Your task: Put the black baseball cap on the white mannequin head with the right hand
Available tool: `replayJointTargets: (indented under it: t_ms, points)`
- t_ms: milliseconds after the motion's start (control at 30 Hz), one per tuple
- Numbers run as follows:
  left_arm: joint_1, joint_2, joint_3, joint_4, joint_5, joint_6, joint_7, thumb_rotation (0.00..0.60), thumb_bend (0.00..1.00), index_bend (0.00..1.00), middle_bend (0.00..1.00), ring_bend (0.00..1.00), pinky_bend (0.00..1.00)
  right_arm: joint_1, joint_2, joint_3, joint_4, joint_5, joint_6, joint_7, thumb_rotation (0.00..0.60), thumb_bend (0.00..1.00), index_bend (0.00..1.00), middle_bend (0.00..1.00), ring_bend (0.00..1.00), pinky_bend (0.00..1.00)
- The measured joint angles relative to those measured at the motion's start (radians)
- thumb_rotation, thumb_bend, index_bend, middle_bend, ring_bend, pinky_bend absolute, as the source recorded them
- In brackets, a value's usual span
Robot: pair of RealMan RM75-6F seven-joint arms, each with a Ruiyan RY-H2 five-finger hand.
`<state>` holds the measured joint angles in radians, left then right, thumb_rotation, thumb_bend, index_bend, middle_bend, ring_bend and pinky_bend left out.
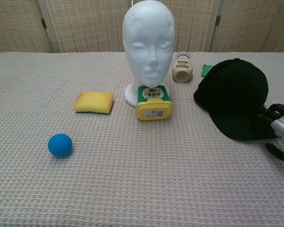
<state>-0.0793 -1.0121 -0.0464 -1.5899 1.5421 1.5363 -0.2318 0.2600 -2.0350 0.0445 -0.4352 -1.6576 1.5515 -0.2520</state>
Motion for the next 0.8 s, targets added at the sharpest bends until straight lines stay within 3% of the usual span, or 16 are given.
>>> replayJointTargets:
  t_ms: [333, 500, 733, 800]
  points:
    - [0.001, 0.002, 0.000, 0.001, -0.001, 0.000, -0.011, 0.600, 0.25, 0.11, 0.00, 0.00, 0.20, 0.066, -0.042, 0.035, 0.064, 0.044, -0.045, 0.020, 0.600, 0.27, 0.37, 0.37, 0.30, 0.40]
    - [0.002, 0.005, -0.001, 0.003, -0.003, 0.000, -0.018, 0.600, 0.25, 0.11, 0.00, 0.00, 0.20, 0.094, -0.066, 0.046, 0.097, 0.060, -0.052, 0.032, 0.600, 0.28, 0.43, 0.42, 0.34, 0.45]
    - [0.008, 0.004, 0.000, 0.004, 0.006, 0.019, -0.016, 0.600, 0.25, 0.10, 0.00, 0.00, 0.20, 0.126, -0.096, 0.046, 0.162, 0.062, -0.026, 0.048, 0.600, 0.37, 0.66, 0.59, 0.56, 0.72]
    - [0.010, 0.002, -0.001, 0.005, 0.012, 0.028, -0.014, 0.600, 0.25, 0.10, 0.00, 0.00, 0.20, 0.139, -0.107, 0.046, 0.187, 0.063, -0.017, 0.053, 0.600, 0.39, 0.68, 0.61, 0.60, 0.77]
